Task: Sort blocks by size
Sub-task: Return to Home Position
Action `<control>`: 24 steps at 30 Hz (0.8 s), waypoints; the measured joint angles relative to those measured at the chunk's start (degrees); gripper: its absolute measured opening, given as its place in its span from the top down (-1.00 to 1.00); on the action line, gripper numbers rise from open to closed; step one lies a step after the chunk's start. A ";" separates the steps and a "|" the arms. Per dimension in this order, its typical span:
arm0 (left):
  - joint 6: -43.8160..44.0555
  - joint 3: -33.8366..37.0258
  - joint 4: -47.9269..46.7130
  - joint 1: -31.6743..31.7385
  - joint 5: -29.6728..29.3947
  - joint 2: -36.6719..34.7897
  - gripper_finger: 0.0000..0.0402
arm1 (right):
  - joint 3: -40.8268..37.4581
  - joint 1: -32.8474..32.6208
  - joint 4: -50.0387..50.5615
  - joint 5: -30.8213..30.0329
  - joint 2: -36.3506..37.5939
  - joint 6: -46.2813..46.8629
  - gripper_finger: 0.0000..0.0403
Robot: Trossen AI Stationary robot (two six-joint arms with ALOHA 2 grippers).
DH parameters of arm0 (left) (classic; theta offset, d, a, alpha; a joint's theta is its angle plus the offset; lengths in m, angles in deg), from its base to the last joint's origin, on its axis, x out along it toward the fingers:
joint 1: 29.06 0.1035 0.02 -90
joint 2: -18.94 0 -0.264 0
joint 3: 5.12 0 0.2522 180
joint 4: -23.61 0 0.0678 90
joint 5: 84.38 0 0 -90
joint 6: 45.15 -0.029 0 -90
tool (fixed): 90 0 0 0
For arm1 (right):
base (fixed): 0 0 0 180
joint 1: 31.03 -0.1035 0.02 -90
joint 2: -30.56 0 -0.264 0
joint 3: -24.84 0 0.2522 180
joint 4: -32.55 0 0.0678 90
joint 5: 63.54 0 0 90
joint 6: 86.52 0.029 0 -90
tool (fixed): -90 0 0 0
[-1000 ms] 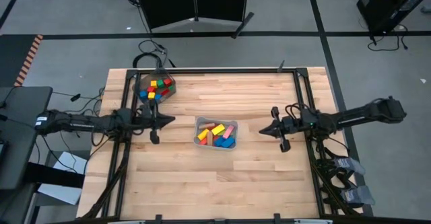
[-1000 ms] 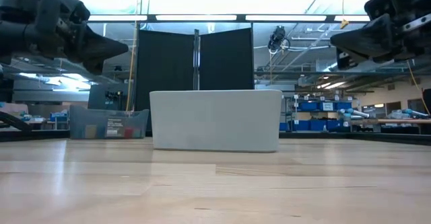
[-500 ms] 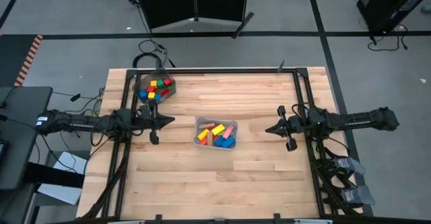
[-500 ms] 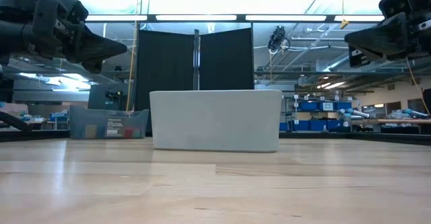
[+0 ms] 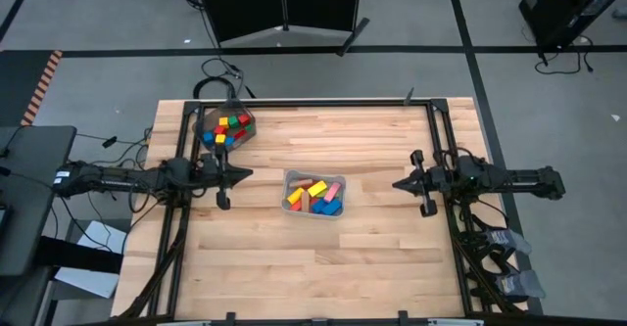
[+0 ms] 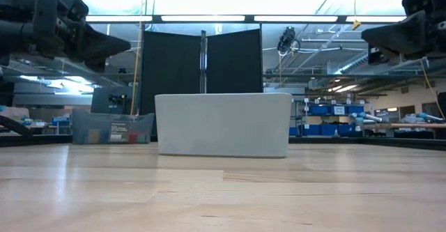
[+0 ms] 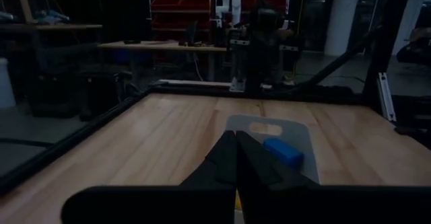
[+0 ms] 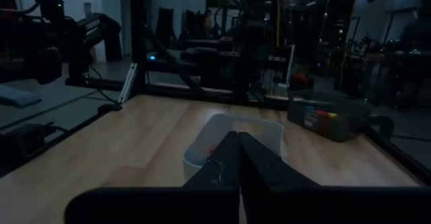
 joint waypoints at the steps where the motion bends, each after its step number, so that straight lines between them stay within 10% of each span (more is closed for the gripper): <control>1: -0.56 0.00 0.30 0.00 -0.01 -0.01 0.98 | 0.00 0.10 -0.02 -0.14 -0.04 0.02 0.97; 24: -4.49 0.02 -11.80 0.01 -3.84 -19.03 0.98 | 0.00 0.13 0.20 -3.21 0.09 -0.42 0.82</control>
